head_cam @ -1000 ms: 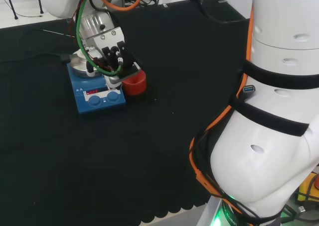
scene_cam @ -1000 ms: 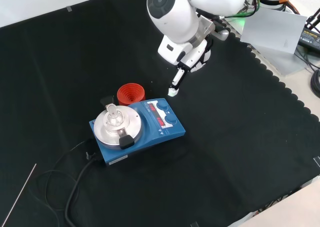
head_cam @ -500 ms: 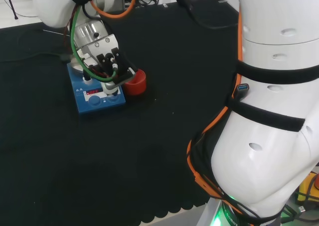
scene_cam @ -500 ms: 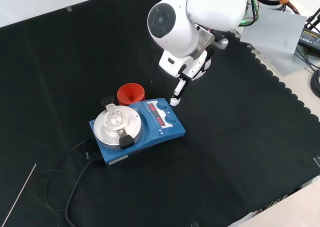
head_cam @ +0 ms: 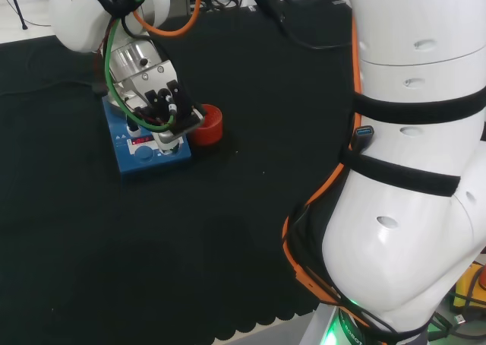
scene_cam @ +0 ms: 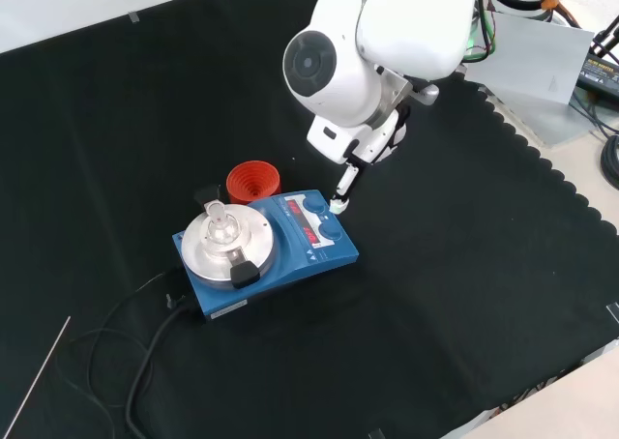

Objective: Turn on the heater.

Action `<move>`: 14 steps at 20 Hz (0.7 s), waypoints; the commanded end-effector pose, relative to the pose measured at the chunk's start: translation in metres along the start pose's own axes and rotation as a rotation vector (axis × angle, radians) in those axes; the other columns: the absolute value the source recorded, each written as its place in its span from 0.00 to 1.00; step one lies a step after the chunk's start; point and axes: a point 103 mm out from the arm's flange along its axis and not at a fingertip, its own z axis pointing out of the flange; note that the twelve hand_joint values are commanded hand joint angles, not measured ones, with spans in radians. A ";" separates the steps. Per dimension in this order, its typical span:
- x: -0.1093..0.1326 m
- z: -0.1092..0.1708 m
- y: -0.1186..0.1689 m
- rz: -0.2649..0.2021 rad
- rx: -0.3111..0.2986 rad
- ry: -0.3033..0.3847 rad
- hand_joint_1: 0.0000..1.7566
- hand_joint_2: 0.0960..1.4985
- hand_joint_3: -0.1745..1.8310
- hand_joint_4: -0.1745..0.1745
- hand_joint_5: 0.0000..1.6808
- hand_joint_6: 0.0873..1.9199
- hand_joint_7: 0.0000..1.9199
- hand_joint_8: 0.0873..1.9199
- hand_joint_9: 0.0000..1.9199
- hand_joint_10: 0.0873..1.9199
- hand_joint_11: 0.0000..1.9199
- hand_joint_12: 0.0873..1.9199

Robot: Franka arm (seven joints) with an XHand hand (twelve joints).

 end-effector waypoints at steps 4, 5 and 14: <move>-0.003 0.001 0.008 0.009 0.018 -0.005 0.93 0.25 0.76 0.44 0.20 0.08 0.93 1.00 1.00 0.83 1.00 0.85; -0.004 0.001 0.009 0.009 0.019 -0.006 0.93 0.25 0.76 0.44 0.20 0.08 0.93 1.00 1.00 0.83 1.00 0.85; -0.003 0.002 0.015 0.015 0.039 -0.011 0.93 0.24 0.77 0.44 0.20 0.08 0.93 1.00 1.00 0.83 1.00 0.85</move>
